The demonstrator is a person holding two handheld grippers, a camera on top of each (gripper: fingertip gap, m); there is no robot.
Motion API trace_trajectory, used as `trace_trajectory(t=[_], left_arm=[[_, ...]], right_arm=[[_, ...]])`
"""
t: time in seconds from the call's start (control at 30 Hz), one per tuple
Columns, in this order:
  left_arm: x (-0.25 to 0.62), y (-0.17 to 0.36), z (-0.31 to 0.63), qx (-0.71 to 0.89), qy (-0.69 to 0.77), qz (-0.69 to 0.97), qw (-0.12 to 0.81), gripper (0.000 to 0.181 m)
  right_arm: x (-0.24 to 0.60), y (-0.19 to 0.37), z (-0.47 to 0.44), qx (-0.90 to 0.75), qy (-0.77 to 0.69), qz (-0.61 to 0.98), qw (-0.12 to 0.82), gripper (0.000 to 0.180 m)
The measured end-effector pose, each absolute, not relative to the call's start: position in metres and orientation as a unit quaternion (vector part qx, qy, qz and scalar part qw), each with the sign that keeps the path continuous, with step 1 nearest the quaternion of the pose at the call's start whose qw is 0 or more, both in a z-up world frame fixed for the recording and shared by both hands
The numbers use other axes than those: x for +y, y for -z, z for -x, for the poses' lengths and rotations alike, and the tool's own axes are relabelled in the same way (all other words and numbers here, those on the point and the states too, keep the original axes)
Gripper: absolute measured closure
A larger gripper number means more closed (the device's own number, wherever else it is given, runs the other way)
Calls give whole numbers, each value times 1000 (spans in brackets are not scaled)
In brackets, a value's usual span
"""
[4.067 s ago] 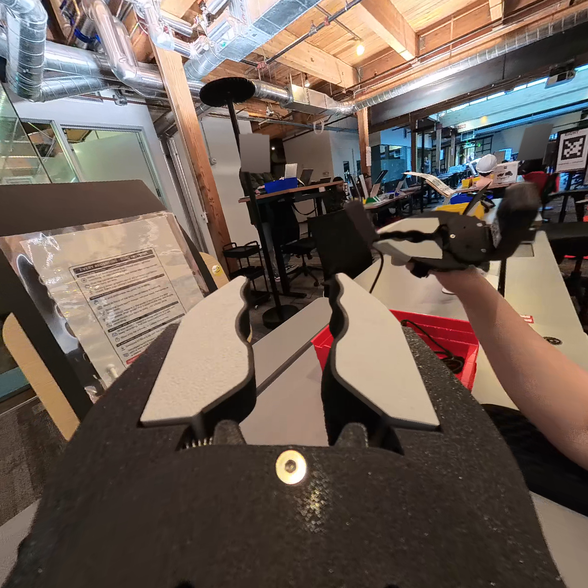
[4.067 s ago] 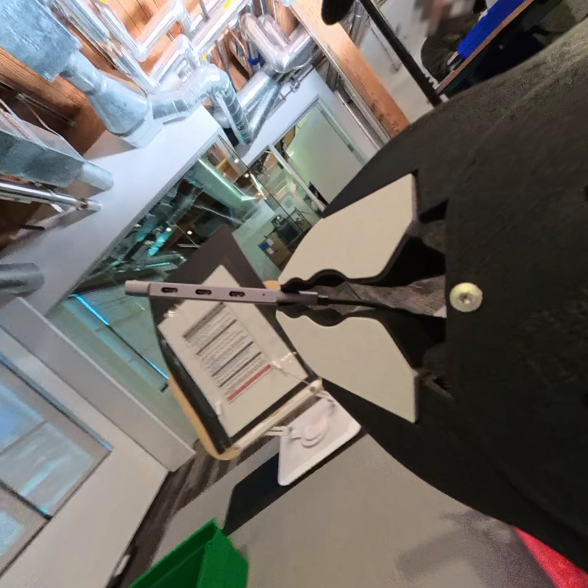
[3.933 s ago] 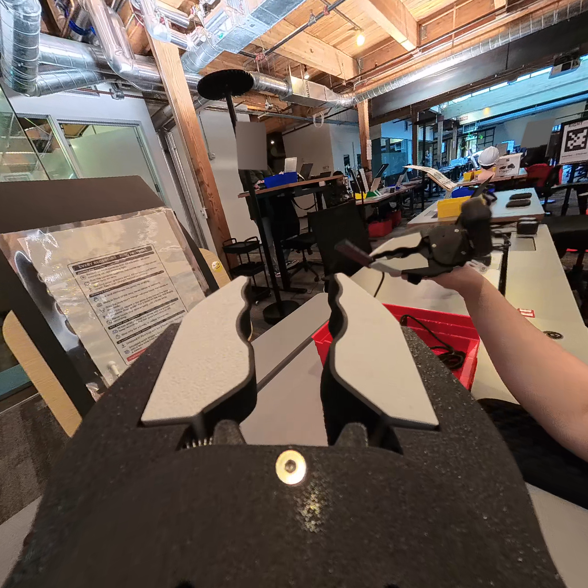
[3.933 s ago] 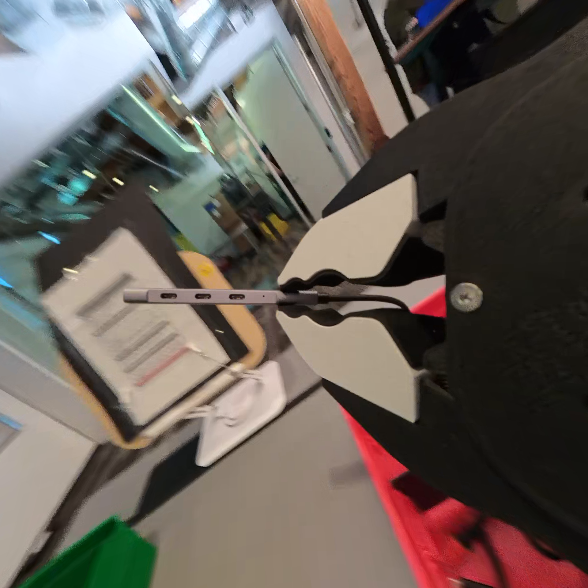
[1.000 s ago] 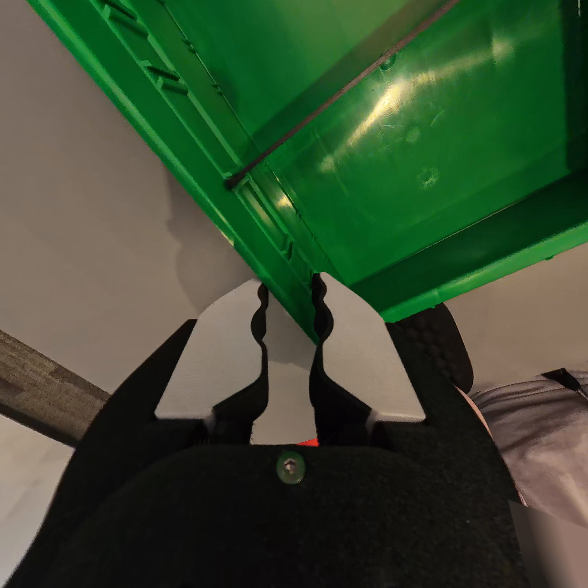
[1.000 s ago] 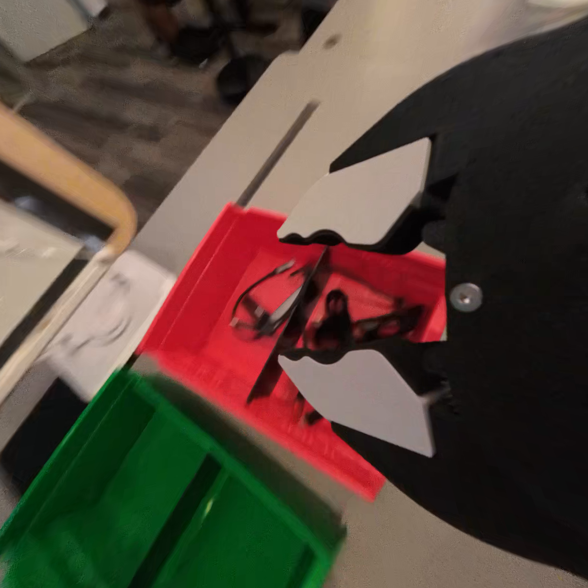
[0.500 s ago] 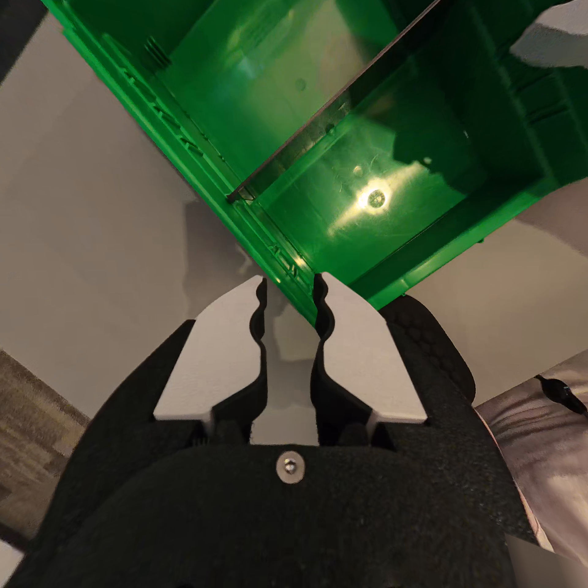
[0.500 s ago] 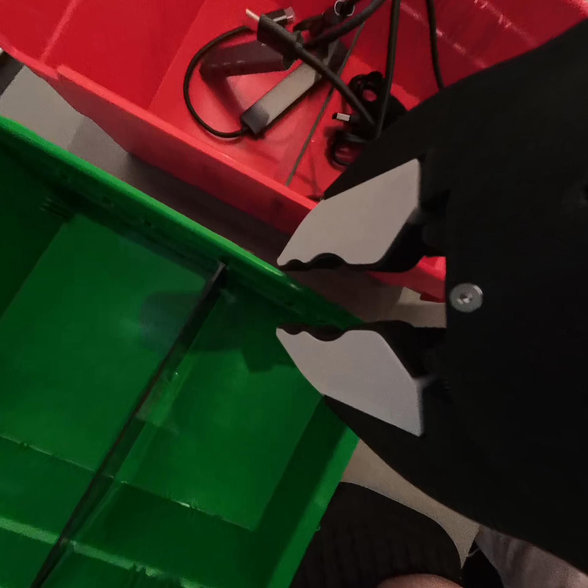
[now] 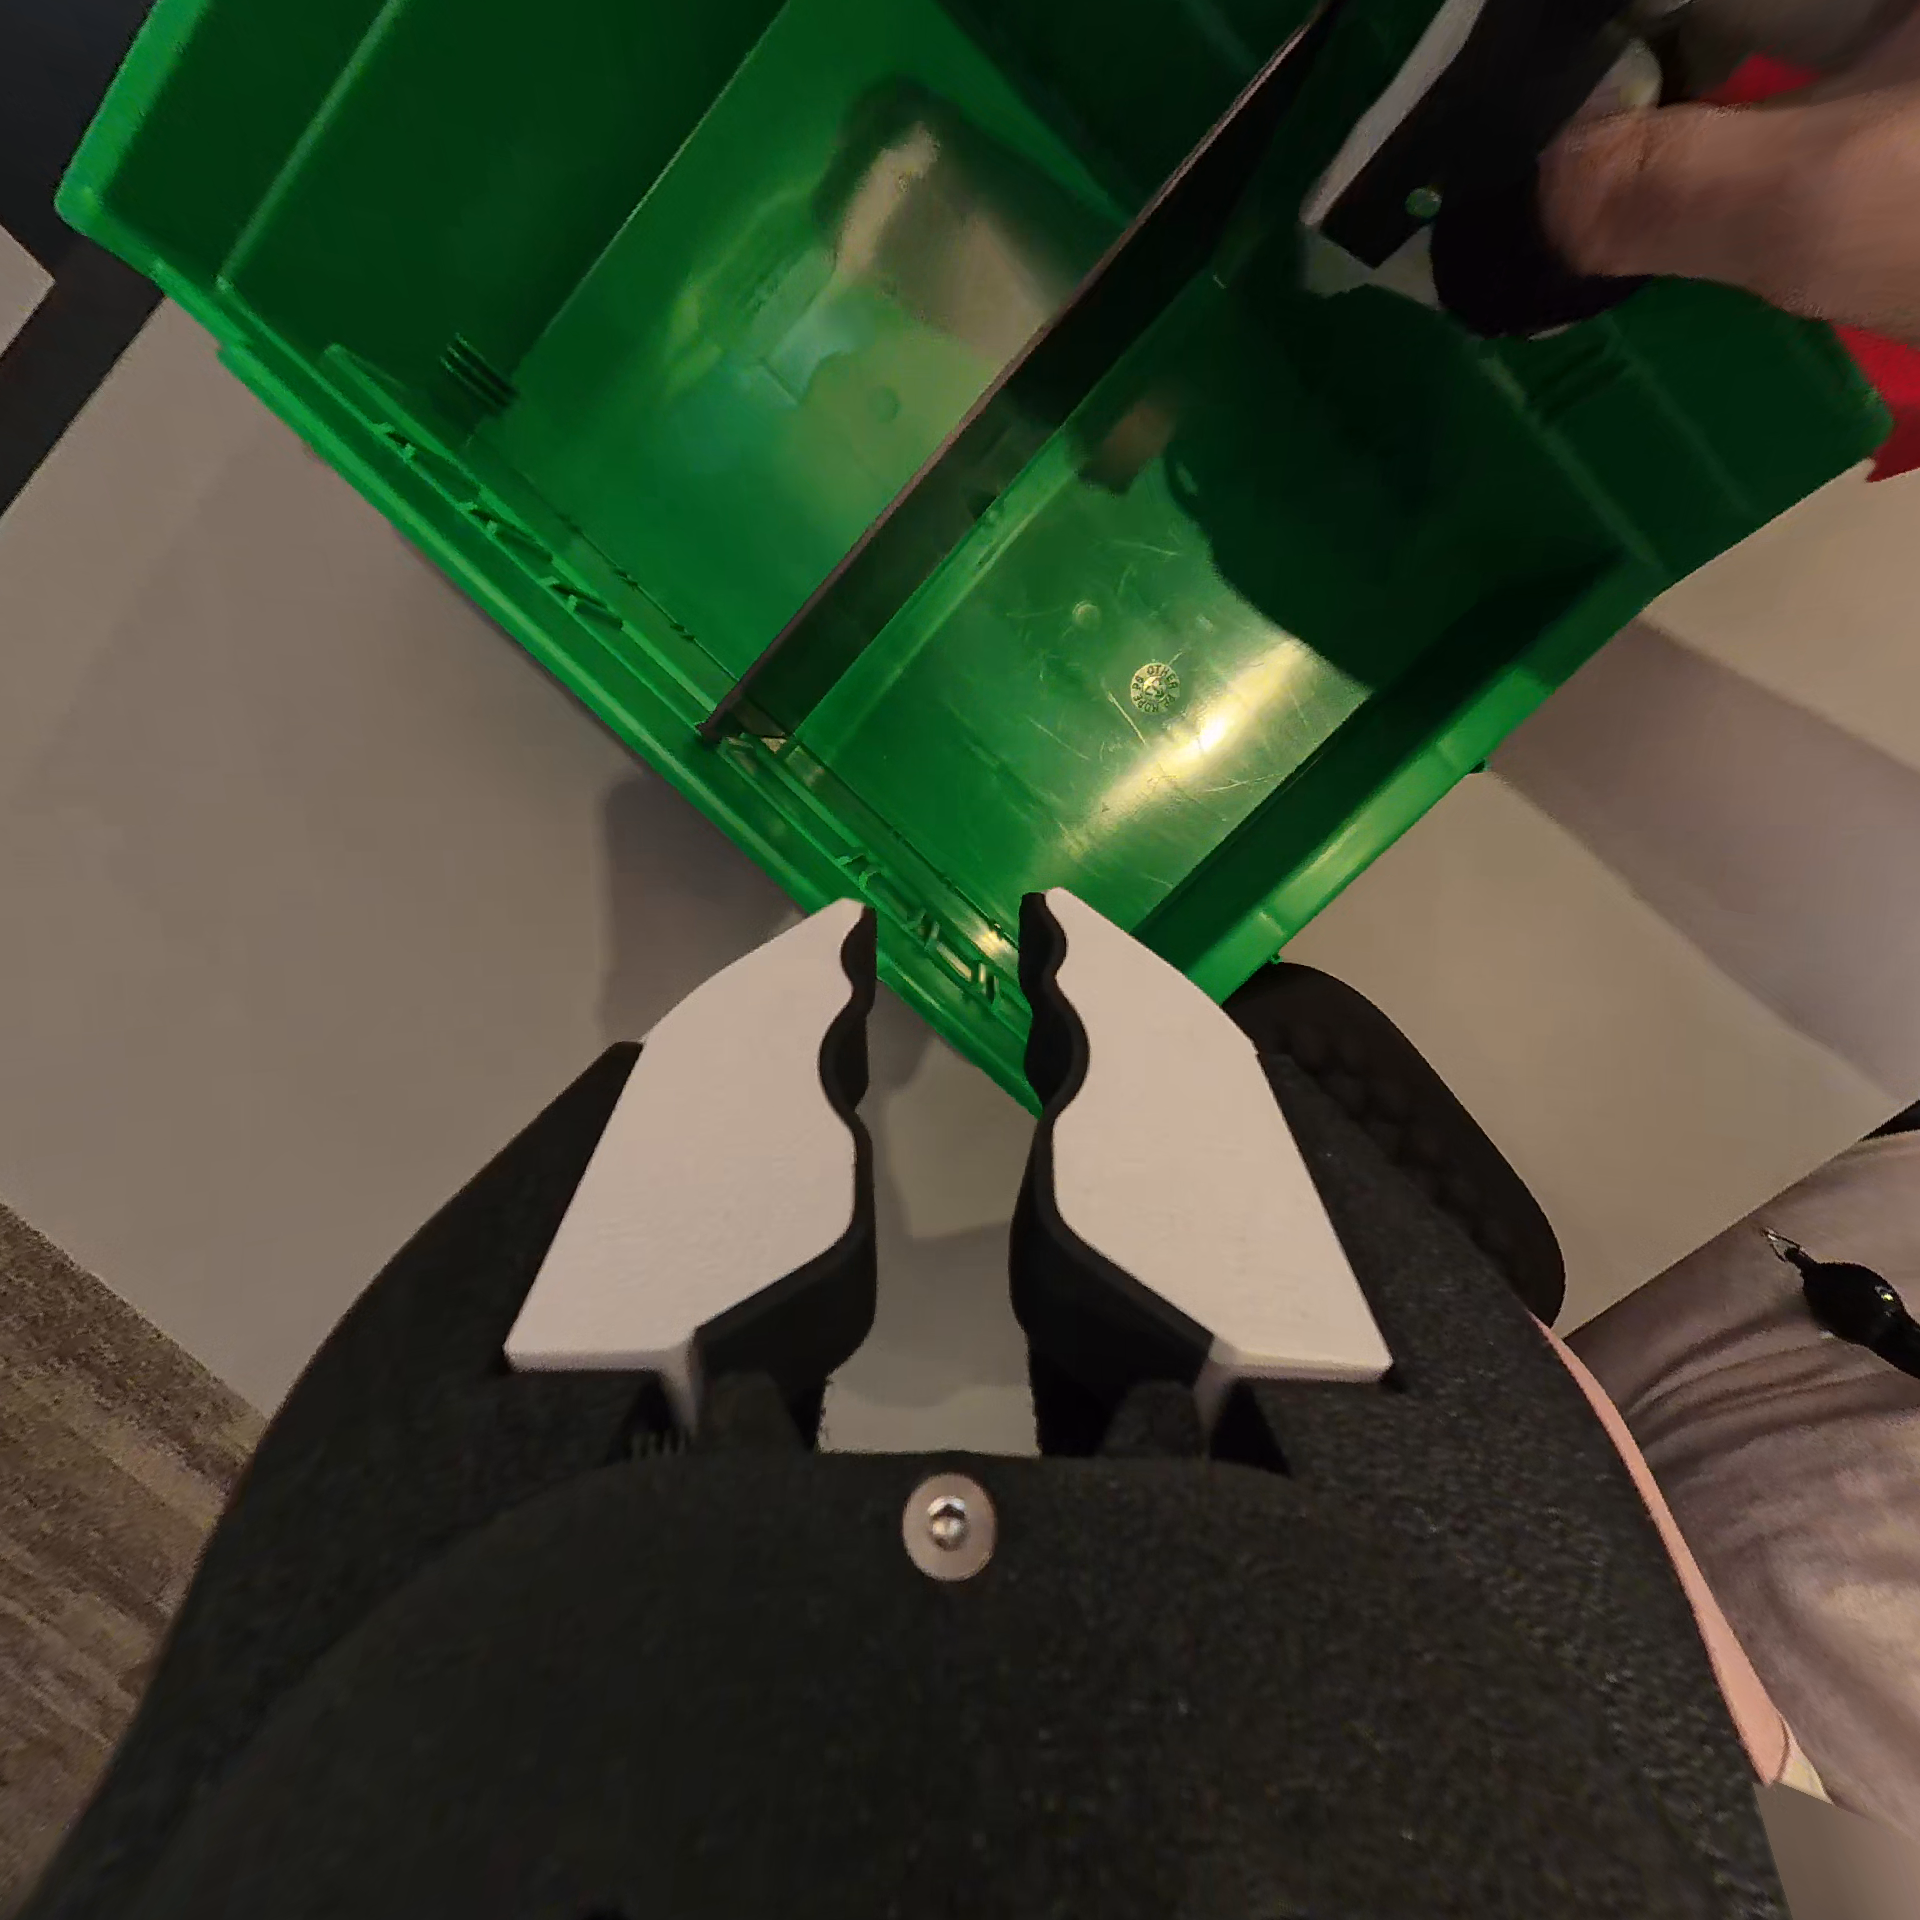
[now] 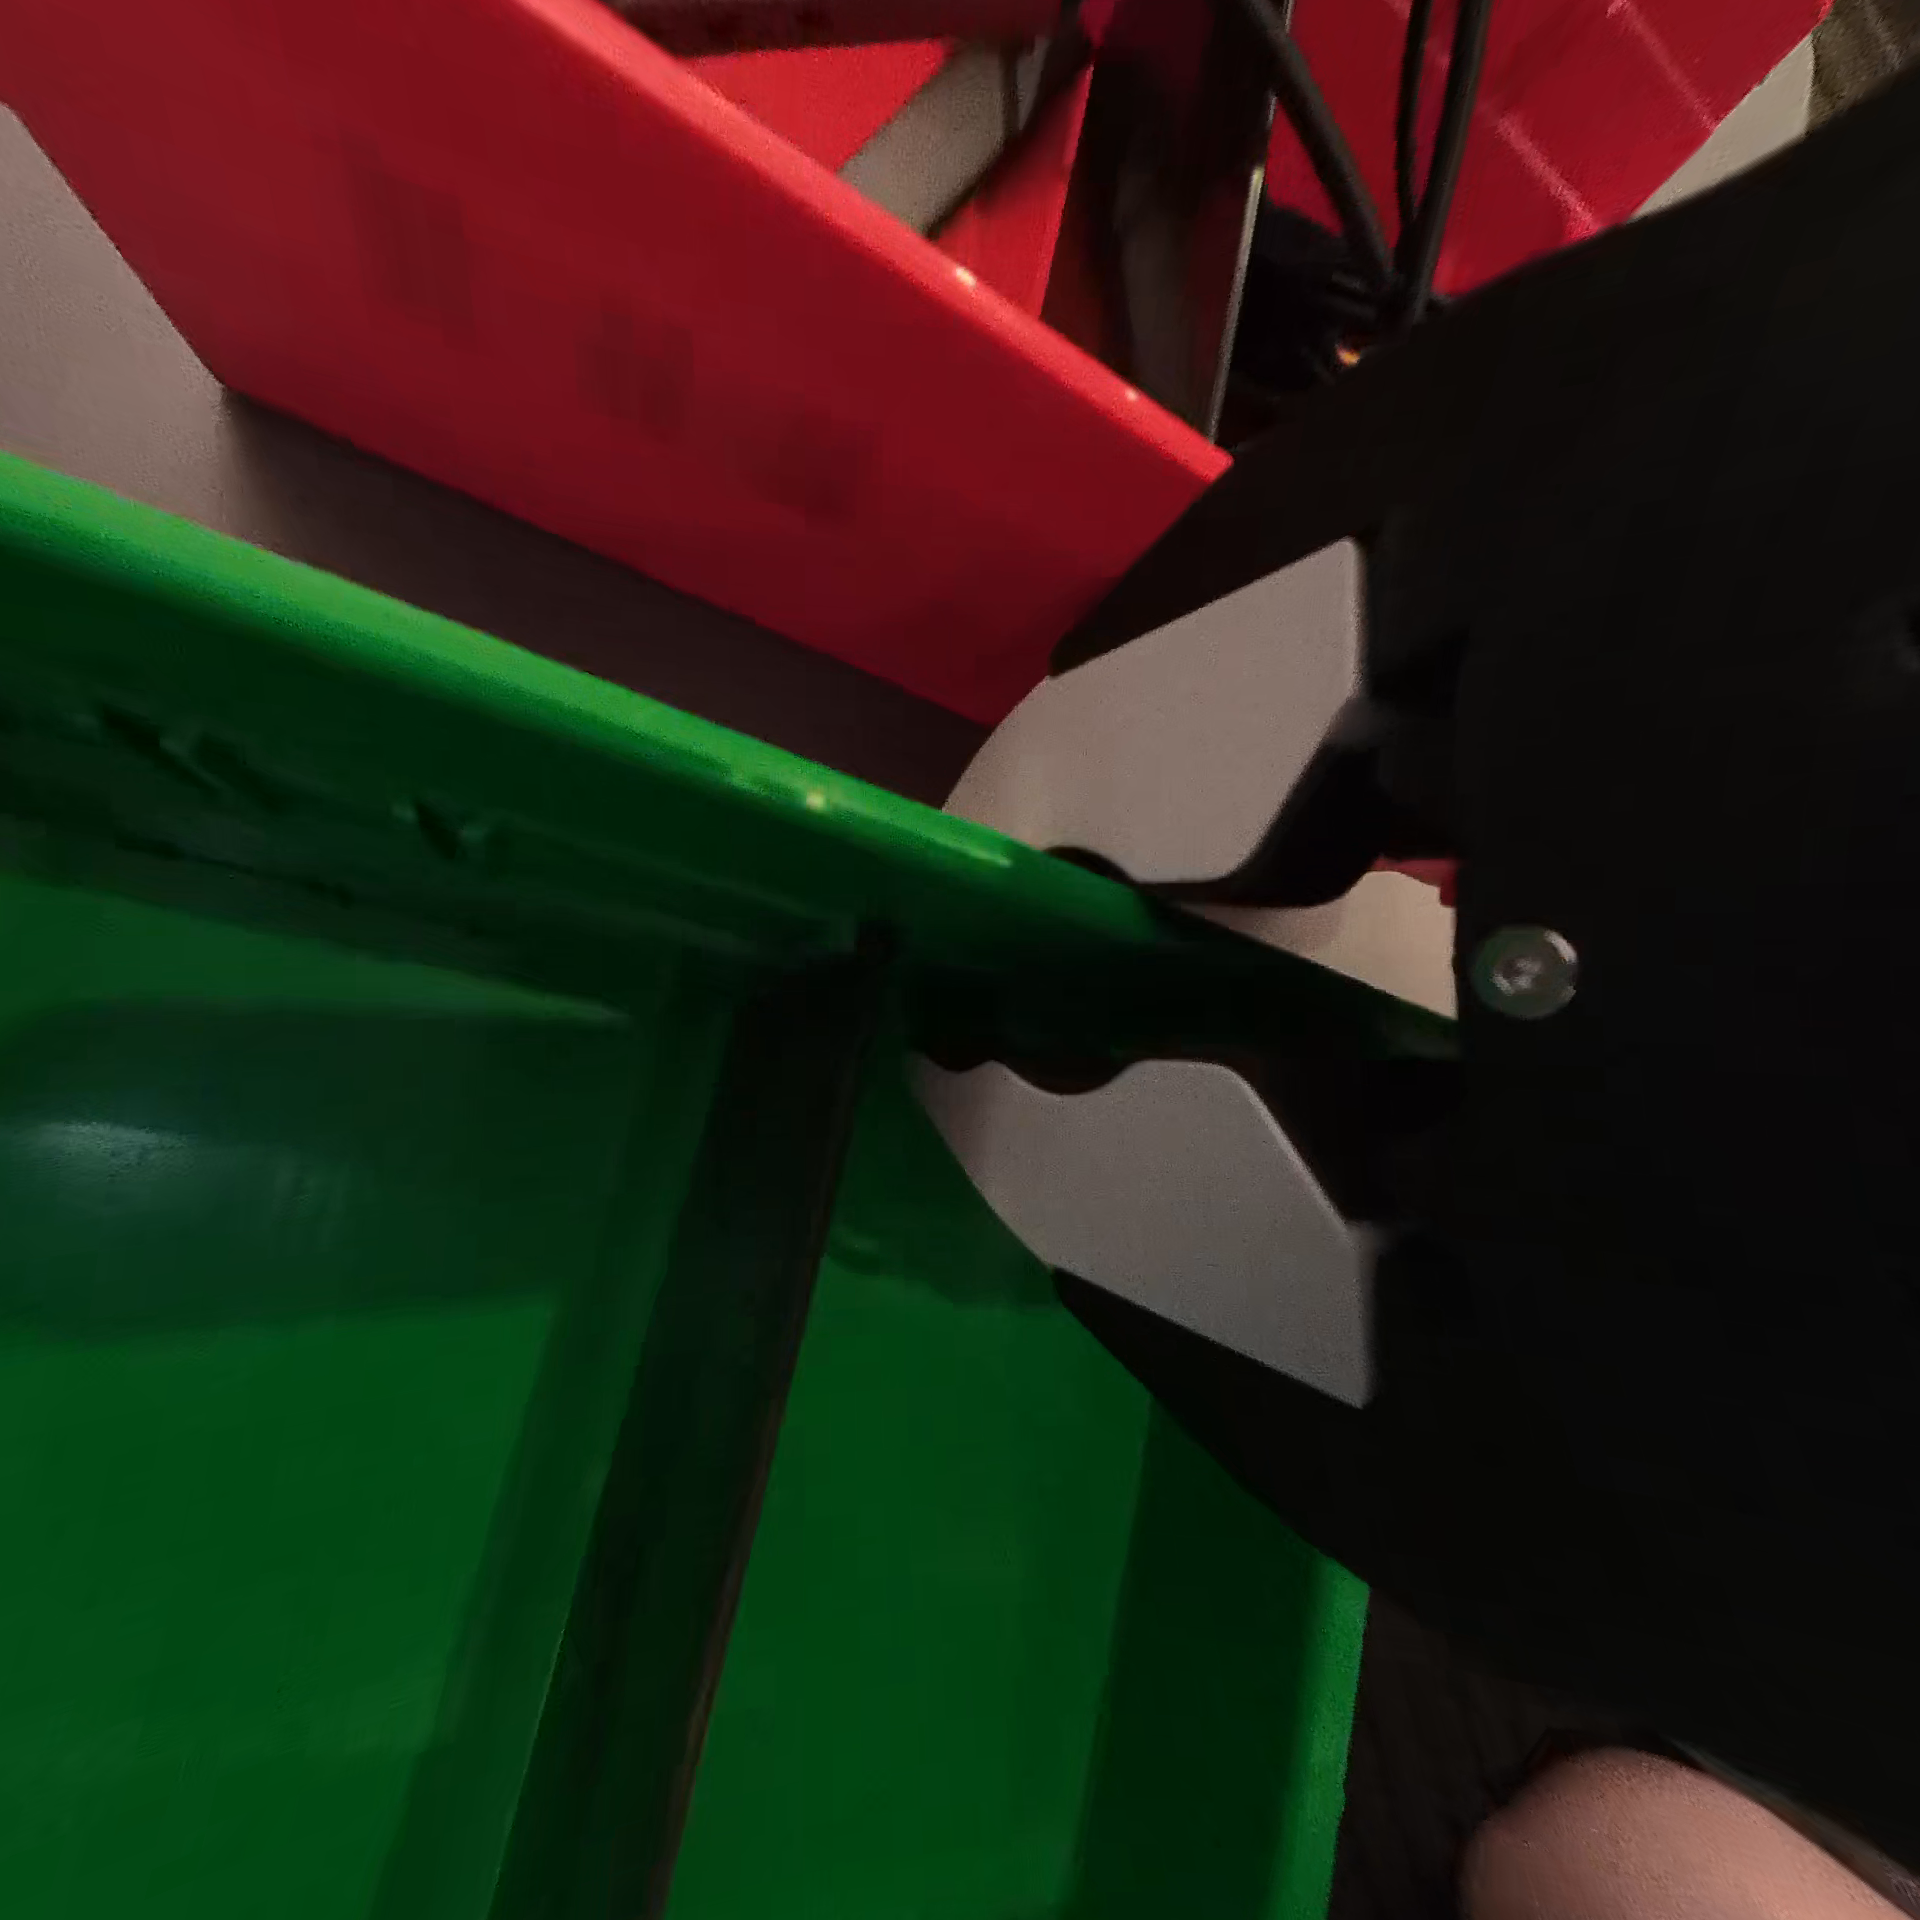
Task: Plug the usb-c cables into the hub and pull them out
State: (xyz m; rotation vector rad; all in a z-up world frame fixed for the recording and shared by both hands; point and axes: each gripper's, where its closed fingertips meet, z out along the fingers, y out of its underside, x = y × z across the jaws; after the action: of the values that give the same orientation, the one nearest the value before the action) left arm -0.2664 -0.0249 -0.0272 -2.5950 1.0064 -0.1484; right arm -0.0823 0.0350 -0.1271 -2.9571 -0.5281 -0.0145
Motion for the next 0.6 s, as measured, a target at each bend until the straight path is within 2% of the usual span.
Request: trace_trajectory(t=[0.13, 0.23, 0.37, 0.5, 0.6], left_arm=[[-25, 26, 266, 357, 54, 915, 180, 155], [-25, 24, 266, 357, 52, 914, 183, 156], [-21, 16, 263, 351, 54, 912, 205, 158], [1, -27, 253, 304, 84, 895, 316, 159], [11, -86, 251, 250, 128, 848, 450, 149]], right_arm=[[39, 128, 87, -157, -21, 986, 56, 159], [41, 128, 97, -148, -74, 985, 50, 172], [43, 127, 97, -142, -111, 983, 42, 174], [41, 122, 96, -146, -118, 982, 28, 174], [37, 107, 99, -156, -126, 980, 13, 174]])
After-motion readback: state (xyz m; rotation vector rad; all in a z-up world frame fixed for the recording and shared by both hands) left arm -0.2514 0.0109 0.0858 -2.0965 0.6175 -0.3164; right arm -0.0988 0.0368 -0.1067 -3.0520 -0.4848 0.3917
